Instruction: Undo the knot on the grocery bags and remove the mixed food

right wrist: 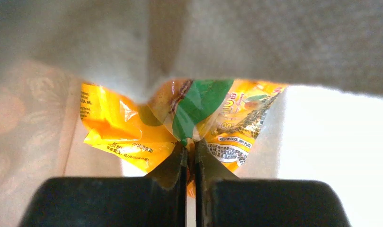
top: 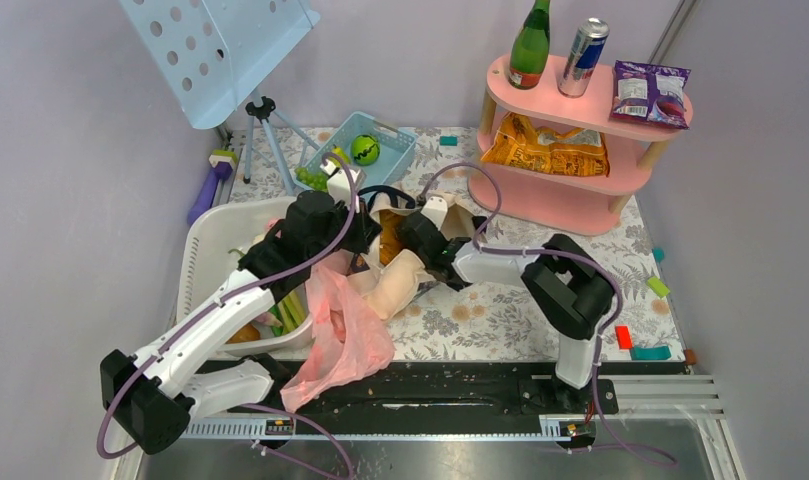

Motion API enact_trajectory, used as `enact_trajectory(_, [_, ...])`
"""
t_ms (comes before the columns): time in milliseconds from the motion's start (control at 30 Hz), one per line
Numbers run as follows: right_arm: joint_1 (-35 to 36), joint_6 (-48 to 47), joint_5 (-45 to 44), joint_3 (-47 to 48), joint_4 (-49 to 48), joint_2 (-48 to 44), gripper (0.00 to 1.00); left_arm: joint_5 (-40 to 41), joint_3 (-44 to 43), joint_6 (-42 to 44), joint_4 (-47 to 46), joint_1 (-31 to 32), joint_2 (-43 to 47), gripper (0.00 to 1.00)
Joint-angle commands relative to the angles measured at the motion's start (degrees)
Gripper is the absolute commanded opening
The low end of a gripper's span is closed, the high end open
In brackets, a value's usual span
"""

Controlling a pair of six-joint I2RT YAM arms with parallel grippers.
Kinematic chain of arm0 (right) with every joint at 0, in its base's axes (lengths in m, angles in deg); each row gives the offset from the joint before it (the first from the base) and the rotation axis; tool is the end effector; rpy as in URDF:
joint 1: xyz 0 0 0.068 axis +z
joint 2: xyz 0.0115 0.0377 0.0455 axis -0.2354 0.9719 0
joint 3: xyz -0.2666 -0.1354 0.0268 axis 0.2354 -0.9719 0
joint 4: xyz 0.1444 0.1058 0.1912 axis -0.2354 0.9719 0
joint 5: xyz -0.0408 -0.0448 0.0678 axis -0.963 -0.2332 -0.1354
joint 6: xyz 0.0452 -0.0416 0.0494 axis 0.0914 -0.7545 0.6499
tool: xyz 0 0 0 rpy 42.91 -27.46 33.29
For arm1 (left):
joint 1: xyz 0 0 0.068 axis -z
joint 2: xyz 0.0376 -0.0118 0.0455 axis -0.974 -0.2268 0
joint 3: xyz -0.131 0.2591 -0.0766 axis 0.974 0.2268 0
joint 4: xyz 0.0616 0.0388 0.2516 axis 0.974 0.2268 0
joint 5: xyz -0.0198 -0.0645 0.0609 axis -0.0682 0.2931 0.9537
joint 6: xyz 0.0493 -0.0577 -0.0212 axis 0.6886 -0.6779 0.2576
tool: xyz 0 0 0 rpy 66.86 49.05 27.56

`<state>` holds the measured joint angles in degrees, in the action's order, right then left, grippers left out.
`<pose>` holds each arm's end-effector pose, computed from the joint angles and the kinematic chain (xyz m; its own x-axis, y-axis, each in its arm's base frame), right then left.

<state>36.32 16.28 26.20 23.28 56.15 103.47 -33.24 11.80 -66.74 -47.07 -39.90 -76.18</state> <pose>0.3014 0.3176 0.1751 -0.6421 0.2200 -0.7343 -0.0954 0.9275 0.3613 0.2052 -0.1577 0.3456 -0.5035 -0.0257 -0.8636 0.4918 0.8132 -0.3110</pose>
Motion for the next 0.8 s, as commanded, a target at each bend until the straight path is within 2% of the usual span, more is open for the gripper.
enact_trajectory(0, [1.40,-1.46,2.85,-6.64,9.02,-6.80,0.00,-3.46,-2.82,4.62,-7.59,-0.60,3.23,0.00])
enact_trajectory(133, [1.41,-2.04,3.60,-11.44,3.01,-19.71,0.00,-1.39,-3.65,11.76,-1.98,-0.98,1.74,0.00])
enact_trajectory(333, [1.40,0.68,2.80,-17.28,-2.19,-33.63,0.00,-1.91,-4.30,21.48,1.89,-1.00,0.05,0.00])
enact_trajectory(567, [1.40,-0.14,-4.32,-19.65,-0.03,-46.70,0.00,1.32,-3.28,25.66,2.91,-1.00,0.53,0.00])
enact_trajectory(767, [1.40,-3.71,-9.61,-20.31,1.46,-56.96,0.00,-1.53,-1.78,27.50,2.01,-1.02,1.78,0.00])
